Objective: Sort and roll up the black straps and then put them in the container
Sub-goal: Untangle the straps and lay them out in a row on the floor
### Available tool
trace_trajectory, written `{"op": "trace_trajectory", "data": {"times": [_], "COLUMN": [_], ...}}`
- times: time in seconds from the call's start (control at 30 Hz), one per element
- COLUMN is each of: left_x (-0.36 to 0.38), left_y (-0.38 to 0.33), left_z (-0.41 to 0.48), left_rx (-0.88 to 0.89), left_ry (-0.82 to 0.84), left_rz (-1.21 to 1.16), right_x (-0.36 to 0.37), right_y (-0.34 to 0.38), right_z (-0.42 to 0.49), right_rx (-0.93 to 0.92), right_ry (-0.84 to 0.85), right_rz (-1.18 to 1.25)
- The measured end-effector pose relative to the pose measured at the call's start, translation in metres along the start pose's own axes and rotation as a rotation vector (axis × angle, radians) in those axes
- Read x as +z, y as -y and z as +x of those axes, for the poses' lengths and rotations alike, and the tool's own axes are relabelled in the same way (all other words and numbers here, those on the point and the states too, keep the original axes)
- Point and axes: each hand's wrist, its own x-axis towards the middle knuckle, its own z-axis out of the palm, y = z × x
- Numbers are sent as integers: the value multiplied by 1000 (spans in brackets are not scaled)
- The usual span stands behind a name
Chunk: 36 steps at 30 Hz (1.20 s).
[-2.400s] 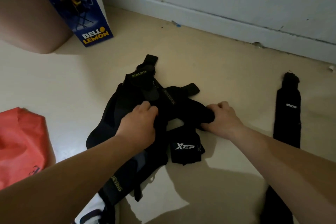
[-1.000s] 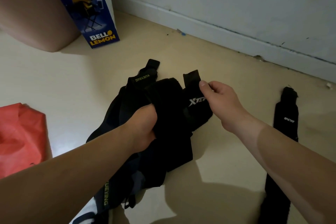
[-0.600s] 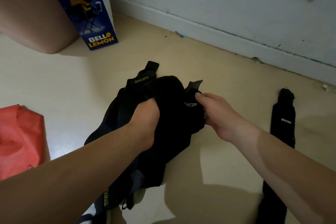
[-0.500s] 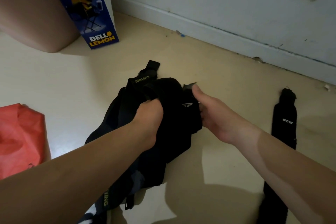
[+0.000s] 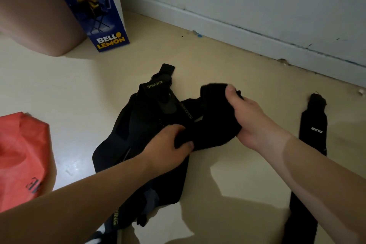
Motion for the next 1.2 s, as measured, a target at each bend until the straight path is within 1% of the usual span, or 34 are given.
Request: {"op": "trace_trajectory", "data": {"times": [0.03, 0.1, 0.17, 0.23, 0.3, 0.37, 0.43, 0.5, 0.57, 0.67, 0.73, 0.8, 0.9, 0.93, 1.0, 1.07, 1.13, 1.2], "left_x": [4, 9, 13, 11, -1, -15, -24, -28, -32, -38, -44, -46, -42, -41, -44, -56, -72, -85], "left_y": [3, 1, -2, 0, 0, -2, -3, -2, -2, -6, -11, -13, -21, -23, -36, -57, -81, -99], "left_z": [0, 2, 9, 17, 25, 28, 26, 22, 20, 22, 26, 24, 18, 15, 8, 1, -7, -12], "left_rx": [33, 68, 91, 105, 75, 45, 83, 103, 62, 11, -10, -61, -139, -140, -121, -139, -185, -155], "left_ry": [59, 75, -5, -110, -156, -205, -248, -232, -198, -212, -202, -216, -218, -223, -219, -183, -42, 157], "left_rz": [94, 221, 295, 316, 306, 290, 371, 452, 483, 476, 461, 336, -18, -134, -375, -676, -951, -1116], "right_x": [3, 12, 22, 35, 40, 37, 31, 24, 17, 8, 2, -3, -11, -12, -13, -14, -14, -13], "right_y": [8, 26, 44, 56, 62, 68, 77, 87, 98, 108, 113, 114, 104, 98, 85, 73, 64, 59], "right_z": [-4, -13, -24, -37, -46, -53, -58, -63, -66, -69, -72, -69, -58, -56, -49, -43, -39, -35], "right_rx": [-8, -63, -170, -296, -357, -357, -342, -313, -303, -284, -250, -272, -362, -400, -435, -381, -333, -327], "right_ry": [20, 56, 75, 92, 106, 124, 142, 151, 153, 165, 137, 76, -122, -160, -164, -119, -102, -124], "right_rz": [21, -4, -140, -342, -495, -563, -582, -615, -675, -759, -744, -768, -795, -808, -810, -709, -581, -456]}}
